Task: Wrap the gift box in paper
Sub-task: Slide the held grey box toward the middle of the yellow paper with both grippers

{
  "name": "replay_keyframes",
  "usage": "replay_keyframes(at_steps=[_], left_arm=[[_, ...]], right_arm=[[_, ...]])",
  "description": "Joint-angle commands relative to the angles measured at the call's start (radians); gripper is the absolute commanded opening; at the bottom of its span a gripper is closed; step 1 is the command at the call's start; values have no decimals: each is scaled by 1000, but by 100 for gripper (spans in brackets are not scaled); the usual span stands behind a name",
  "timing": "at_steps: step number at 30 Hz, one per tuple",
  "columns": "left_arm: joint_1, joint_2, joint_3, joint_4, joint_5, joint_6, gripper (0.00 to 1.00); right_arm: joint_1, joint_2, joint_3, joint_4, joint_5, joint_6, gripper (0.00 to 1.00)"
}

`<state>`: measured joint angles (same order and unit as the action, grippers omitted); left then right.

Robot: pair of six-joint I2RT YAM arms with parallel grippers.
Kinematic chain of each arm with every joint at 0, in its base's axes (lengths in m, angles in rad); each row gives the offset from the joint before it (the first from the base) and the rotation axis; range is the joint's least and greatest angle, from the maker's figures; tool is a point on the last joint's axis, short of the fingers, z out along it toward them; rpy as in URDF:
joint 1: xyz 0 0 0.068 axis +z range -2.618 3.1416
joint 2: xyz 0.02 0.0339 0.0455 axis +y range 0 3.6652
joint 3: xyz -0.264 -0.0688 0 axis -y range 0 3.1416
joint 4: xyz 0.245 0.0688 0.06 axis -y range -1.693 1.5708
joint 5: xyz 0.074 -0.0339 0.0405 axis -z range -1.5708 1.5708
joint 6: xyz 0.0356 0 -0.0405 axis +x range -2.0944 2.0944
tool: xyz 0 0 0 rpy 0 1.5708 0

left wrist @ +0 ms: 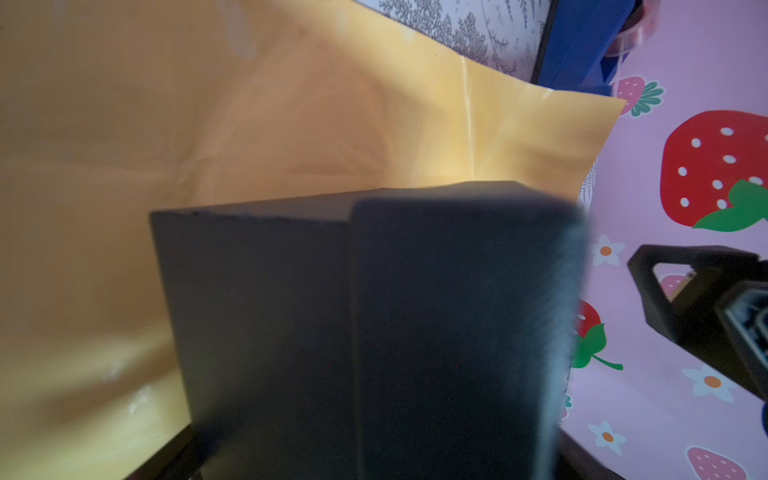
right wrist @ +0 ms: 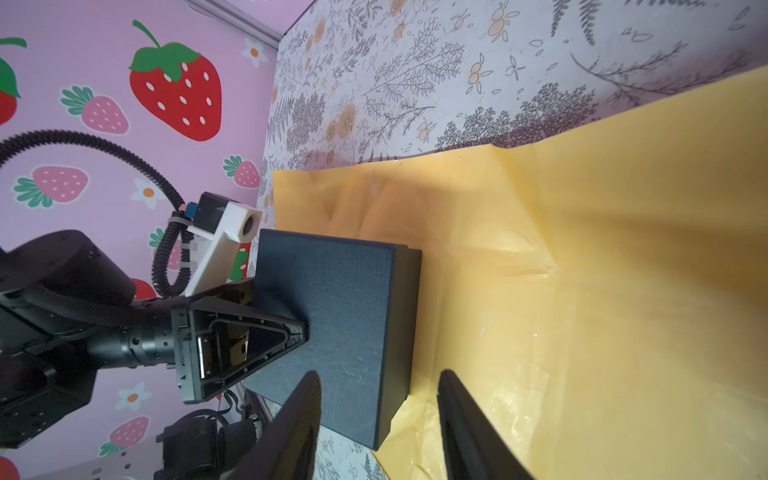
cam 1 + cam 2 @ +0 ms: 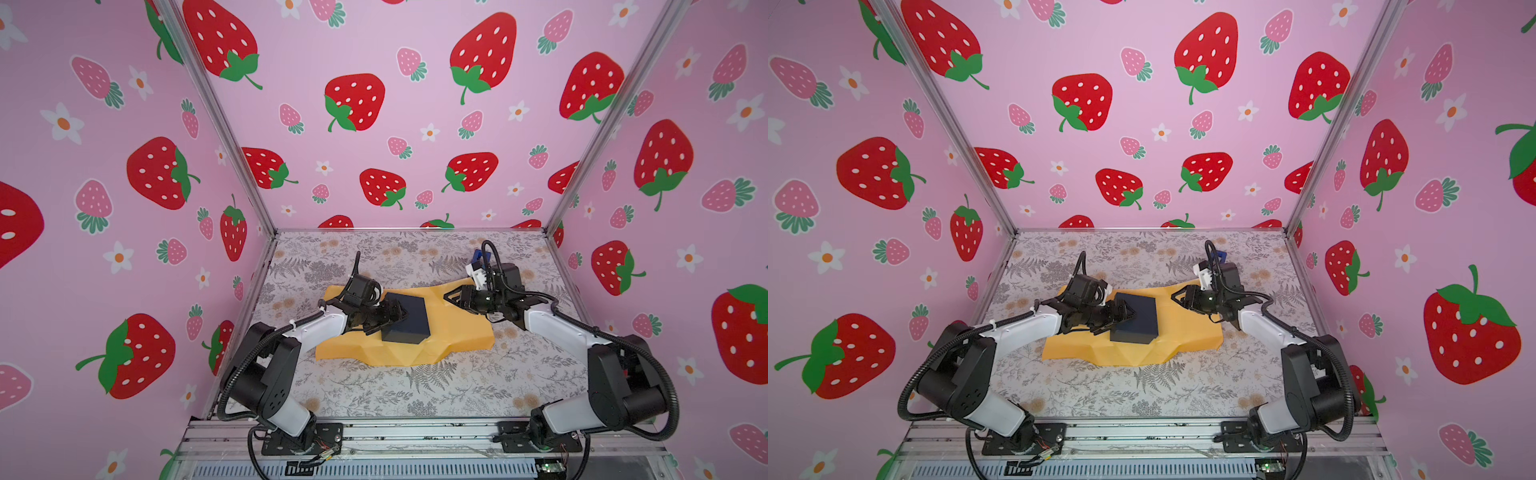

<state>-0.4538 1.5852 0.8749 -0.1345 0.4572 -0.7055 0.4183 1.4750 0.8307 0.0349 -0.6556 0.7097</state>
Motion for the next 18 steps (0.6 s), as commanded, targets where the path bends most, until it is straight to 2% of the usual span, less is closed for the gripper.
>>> replay_keyframes(at_steps=[1,3,10,18], left_arm=[[5,47,37,-120,-2,62,99],[4,58,50,-132,1,68,99],[6,28,97,-248,-113,112,99],[6,44,119,-277,-70,134,99]], right_arm=[[22,27,22,38,-6,8,51],[29,37,24,43,-2,11,54],[58,78,30,46,-1,11,62],[89,126,59,44,-1,8,63]])
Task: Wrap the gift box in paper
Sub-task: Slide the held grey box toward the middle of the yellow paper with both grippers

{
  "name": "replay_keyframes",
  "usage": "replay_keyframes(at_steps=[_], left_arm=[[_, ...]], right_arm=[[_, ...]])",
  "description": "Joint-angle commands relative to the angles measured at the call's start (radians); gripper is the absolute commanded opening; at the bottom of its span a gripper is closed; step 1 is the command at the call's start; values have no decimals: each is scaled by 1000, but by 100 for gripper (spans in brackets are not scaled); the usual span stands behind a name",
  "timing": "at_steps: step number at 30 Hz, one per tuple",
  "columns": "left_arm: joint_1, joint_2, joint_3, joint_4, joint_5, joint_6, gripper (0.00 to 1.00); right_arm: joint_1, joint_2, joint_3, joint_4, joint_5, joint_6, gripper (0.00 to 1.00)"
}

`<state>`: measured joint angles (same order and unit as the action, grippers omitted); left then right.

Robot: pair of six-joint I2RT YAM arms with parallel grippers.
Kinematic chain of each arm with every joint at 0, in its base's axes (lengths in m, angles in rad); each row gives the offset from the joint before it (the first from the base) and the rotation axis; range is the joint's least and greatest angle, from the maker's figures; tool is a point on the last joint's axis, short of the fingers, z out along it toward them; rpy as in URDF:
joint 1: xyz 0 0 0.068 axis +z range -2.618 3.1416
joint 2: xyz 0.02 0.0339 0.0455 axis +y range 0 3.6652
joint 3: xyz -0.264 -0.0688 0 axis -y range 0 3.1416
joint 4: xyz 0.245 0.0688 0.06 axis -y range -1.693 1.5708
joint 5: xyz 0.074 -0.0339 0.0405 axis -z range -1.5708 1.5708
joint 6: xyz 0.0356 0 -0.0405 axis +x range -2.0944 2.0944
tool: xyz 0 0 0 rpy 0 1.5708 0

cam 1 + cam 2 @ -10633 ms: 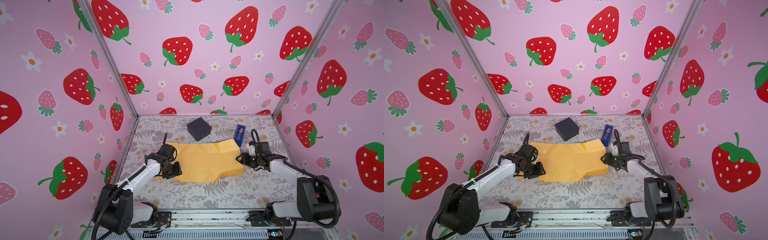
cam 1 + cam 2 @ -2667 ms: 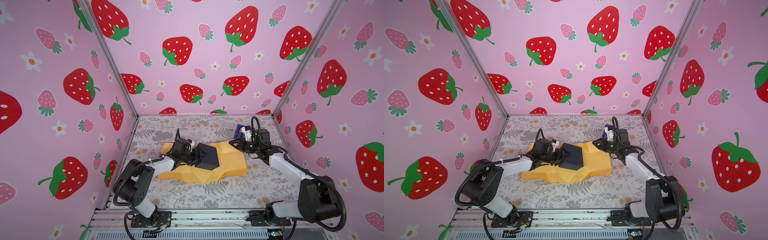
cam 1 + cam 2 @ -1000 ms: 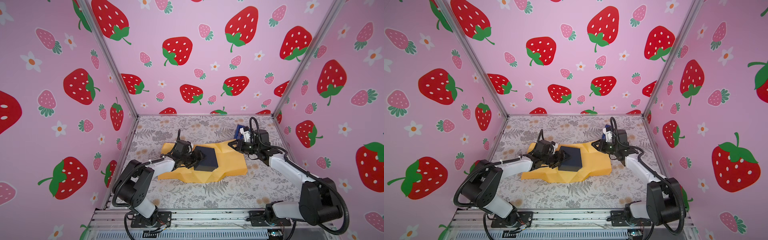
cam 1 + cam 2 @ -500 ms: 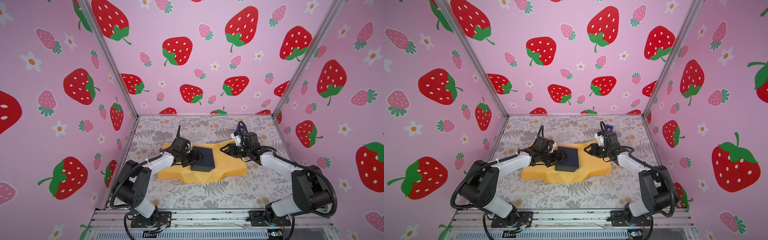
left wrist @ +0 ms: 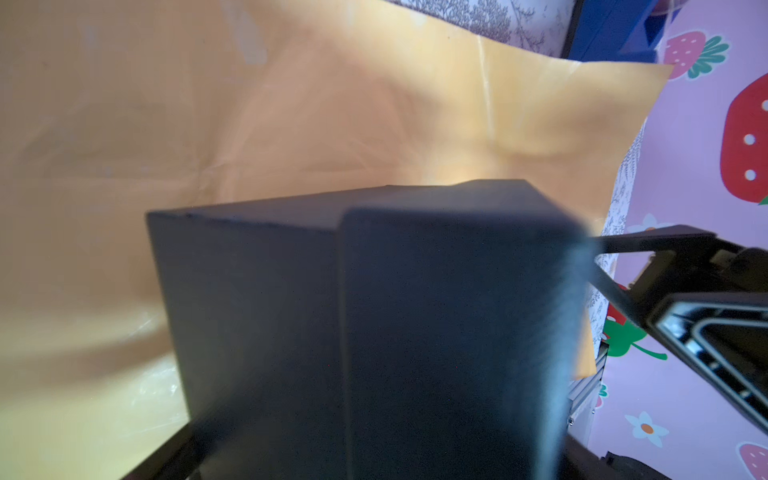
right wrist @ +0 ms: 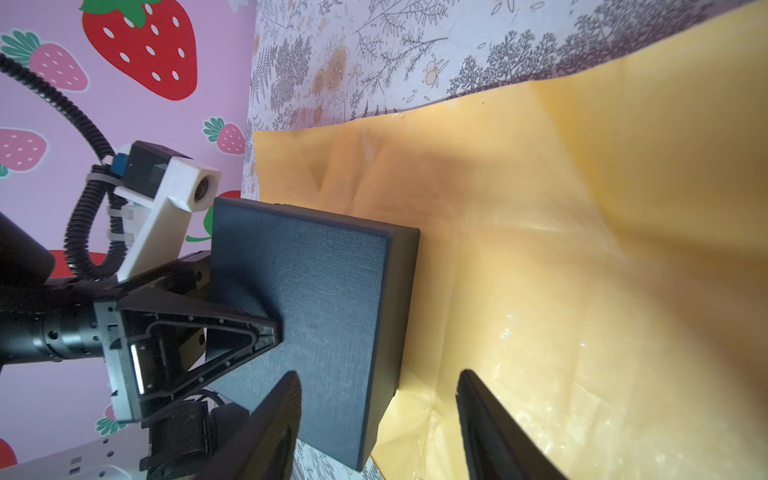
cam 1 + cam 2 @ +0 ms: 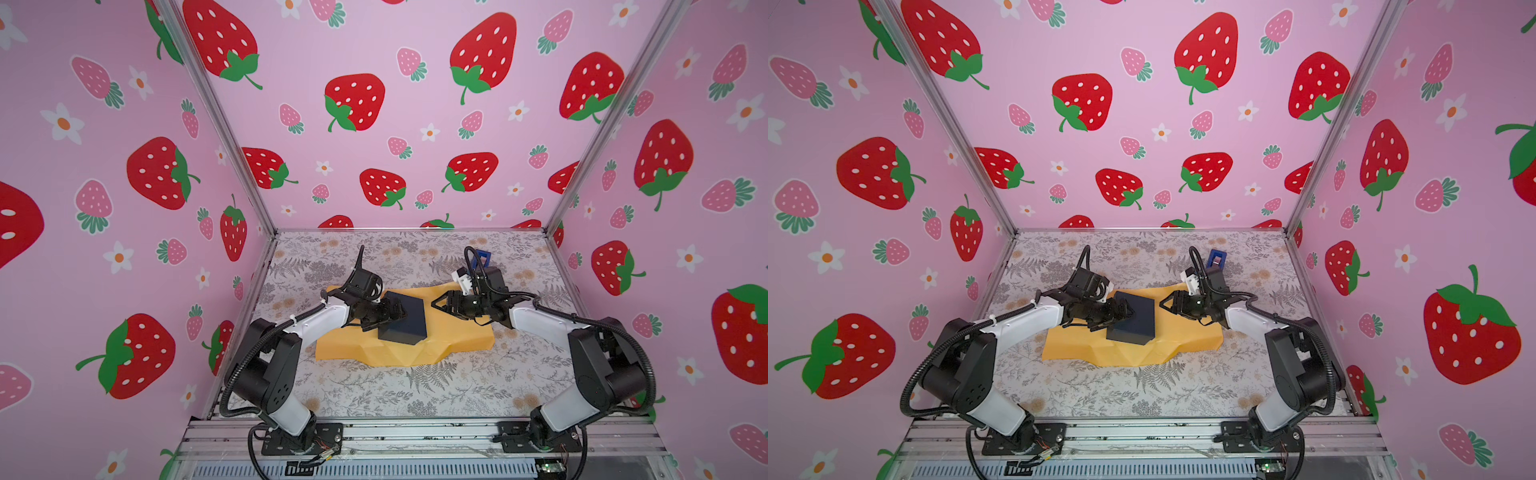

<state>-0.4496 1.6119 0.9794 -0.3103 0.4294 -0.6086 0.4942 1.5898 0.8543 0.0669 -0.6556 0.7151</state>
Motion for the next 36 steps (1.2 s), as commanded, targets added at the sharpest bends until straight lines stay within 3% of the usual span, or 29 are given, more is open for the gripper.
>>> replay_keyframes(at_steps=[1,8,12,20,24,31,36], left_arm=[[2,29,13,-95,-19,40,99],[20,2,-104,190,186,-58,99],[43,-24,-142,272,241,-87,99],[81,-76,-174,268,225,-71,99],[101,-69,-209,352,267,-122,99],[104,-81,-147,107,103,-29,99],[103,-86,-151,139,151,-36,99]], right_arm=[[15,16,38,12,-2,3,63],[24,35,57,11,-3,3,64],[26,40,58,13,-2,4,64],[32,40,61,13,-5,3,61],[39,42,68,2,-7,-4,60],[41,39,61,-12,7,-8,60],[44,45,63,-16,6,-7,60]])
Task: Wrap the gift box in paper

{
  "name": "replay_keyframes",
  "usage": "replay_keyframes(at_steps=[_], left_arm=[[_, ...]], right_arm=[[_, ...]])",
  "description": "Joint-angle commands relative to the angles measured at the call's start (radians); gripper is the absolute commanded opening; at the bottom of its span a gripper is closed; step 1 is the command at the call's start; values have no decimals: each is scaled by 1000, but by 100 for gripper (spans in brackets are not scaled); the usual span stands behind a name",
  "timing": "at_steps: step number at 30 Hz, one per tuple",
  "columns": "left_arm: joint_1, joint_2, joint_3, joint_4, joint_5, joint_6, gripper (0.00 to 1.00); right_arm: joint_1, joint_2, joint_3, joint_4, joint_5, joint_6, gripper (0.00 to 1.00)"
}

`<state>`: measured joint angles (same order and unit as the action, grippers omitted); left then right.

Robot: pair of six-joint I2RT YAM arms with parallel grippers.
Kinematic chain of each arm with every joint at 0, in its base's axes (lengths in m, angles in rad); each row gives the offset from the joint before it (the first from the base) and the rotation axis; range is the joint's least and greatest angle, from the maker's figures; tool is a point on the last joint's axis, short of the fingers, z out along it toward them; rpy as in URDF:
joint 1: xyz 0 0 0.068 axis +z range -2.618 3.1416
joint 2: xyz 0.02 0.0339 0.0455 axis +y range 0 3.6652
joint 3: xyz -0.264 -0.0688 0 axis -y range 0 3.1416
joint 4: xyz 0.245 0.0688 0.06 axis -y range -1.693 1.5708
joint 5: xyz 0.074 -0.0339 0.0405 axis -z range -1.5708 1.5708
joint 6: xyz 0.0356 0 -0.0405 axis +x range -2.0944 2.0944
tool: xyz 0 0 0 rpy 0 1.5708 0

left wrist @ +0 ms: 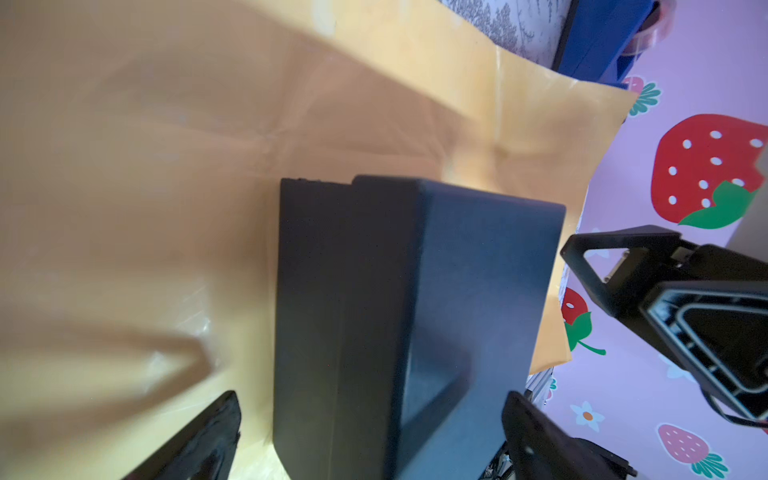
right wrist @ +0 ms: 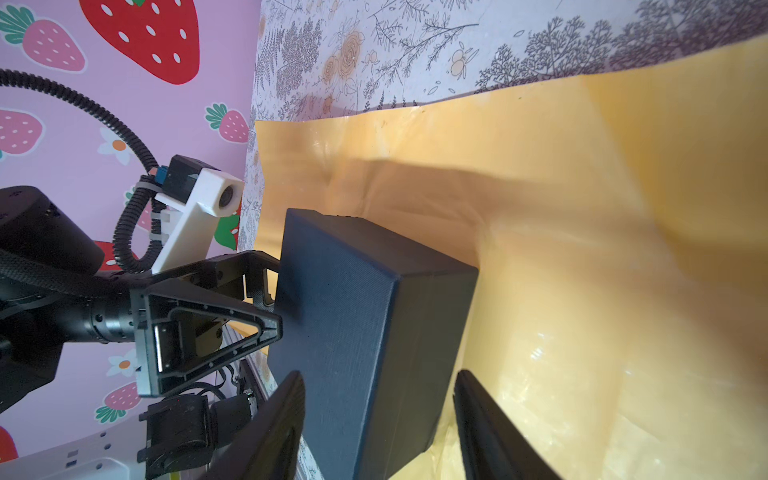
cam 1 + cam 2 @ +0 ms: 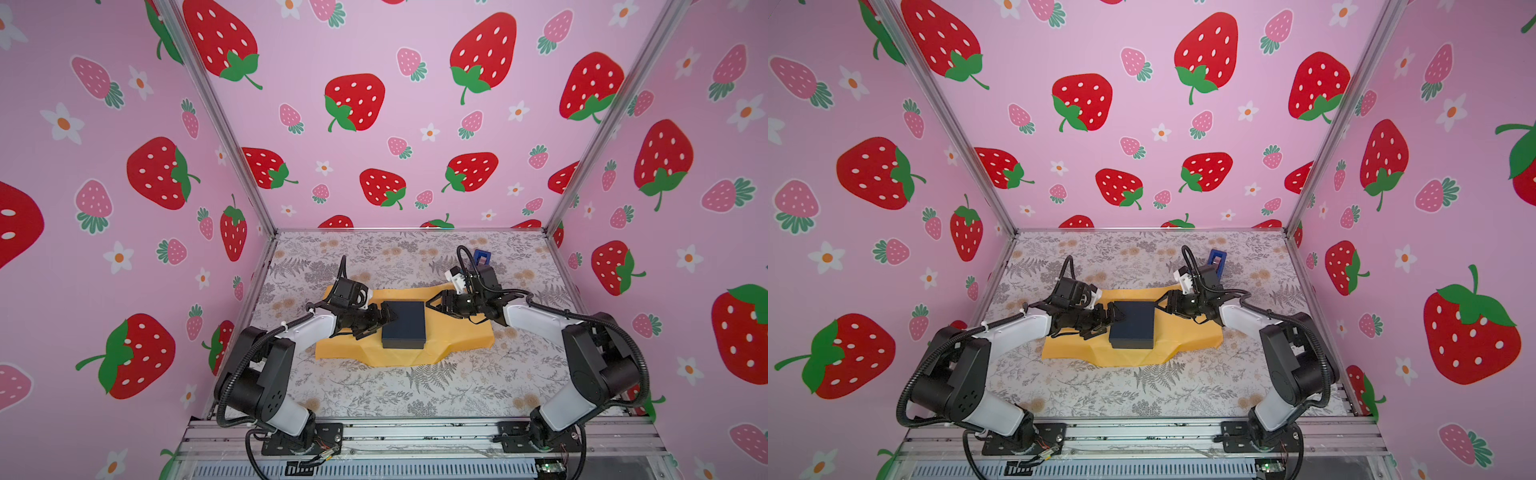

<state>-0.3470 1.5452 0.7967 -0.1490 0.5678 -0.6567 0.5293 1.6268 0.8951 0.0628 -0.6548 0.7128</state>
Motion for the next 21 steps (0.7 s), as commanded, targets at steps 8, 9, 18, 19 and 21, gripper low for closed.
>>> replay_keyframes(at_steps=[8,9,18,19,21], left_arm=[[-2,-2,22,86,102,-57,93],[-4,-2,22,94,102,-64,92],[-13,51,53,162,148,-97,90],[-13,57,62,158,147,-95,90],[-13,68,75,155,148,-94,90]], right_arm=[[48,47,19,10,-26,11,59],[52,51,20,11,-26,11,59],[61,91,52,29,-31,20,55],[61,94,58,30,-32,20,55],[61,102,71,26,-32,15,54]])
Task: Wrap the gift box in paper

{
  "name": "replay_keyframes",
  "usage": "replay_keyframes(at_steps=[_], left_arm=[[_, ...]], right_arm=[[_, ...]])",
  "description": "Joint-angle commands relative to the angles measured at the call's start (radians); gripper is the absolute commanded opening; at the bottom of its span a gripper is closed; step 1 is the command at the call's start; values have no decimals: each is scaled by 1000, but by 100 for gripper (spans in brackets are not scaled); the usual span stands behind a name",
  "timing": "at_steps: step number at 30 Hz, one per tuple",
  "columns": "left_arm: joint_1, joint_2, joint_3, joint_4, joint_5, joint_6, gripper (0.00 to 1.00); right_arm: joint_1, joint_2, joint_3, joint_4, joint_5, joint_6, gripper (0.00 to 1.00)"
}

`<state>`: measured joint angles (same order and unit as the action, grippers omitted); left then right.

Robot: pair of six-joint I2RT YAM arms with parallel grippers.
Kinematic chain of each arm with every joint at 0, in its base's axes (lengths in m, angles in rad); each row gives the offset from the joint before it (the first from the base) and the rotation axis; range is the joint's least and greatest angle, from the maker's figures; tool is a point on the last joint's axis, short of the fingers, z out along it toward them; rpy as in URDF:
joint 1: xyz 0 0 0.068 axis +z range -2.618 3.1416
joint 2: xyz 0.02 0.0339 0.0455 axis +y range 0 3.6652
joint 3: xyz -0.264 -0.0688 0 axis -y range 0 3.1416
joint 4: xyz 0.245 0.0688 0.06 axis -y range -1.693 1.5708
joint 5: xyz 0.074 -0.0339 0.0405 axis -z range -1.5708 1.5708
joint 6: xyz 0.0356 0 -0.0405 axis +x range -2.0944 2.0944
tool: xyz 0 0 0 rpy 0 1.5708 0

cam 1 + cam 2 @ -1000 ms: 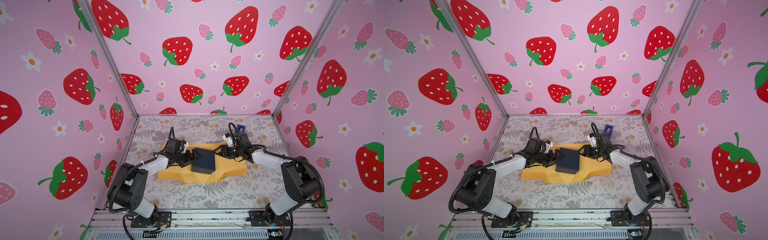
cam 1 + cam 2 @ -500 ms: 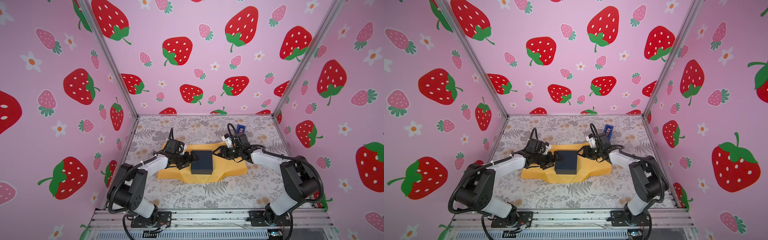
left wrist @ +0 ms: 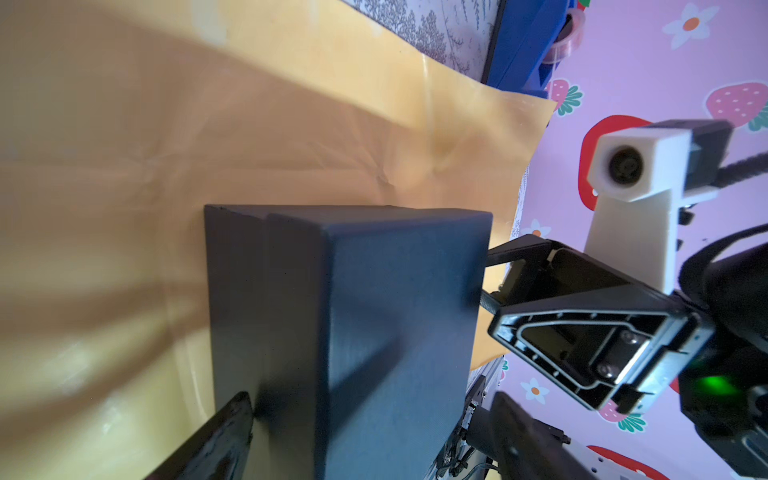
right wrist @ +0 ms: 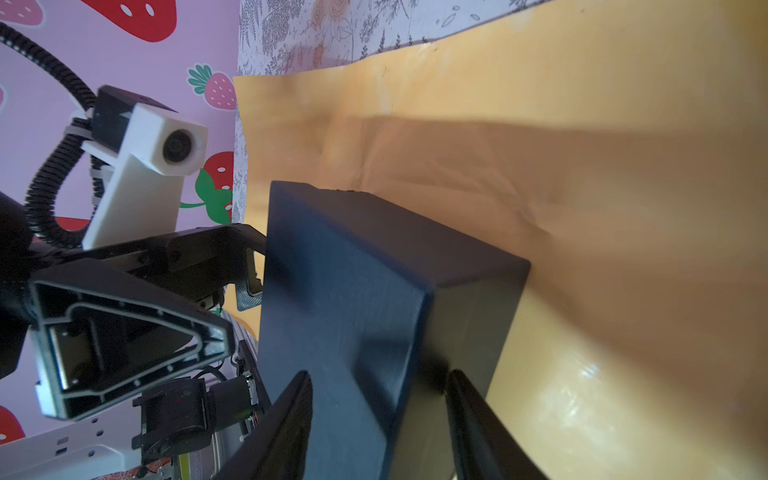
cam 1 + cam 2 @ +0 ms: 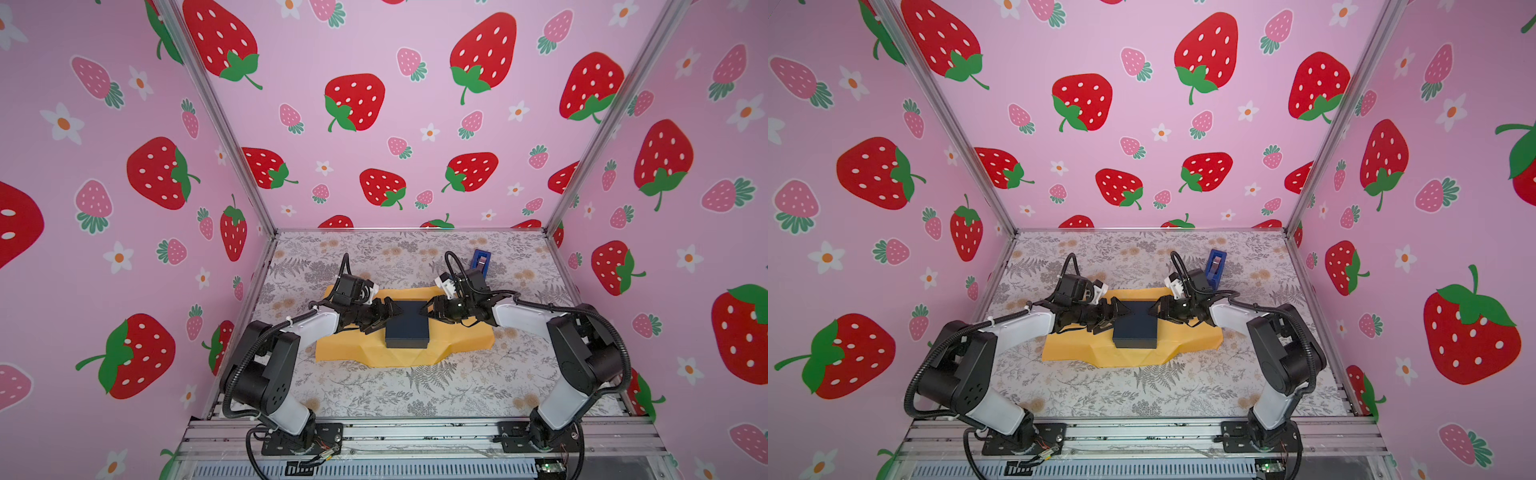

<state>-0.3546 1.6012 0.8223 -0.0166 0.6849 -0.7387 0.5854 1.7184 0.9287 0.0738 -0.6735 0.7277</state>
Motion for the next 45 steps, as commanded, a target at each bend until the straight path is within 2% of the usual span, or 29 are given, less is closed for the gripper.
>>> replay_keyframes(at_steps=[1,12,22,45], left_arm=[[-5,17,58,21,31,-10,89],[2,41,130,-75,-10,38,89],[35,66,162,-100,-4,56,89],[44,109,238,-154,2,87,88]], right_arm=[[4,15,46,12,-13,-2,54],[4,59,101,-10,-19,-16,53],[5,61,92,-9,-28,-14,52],[5,77,113,-9,-35,-17,52]])
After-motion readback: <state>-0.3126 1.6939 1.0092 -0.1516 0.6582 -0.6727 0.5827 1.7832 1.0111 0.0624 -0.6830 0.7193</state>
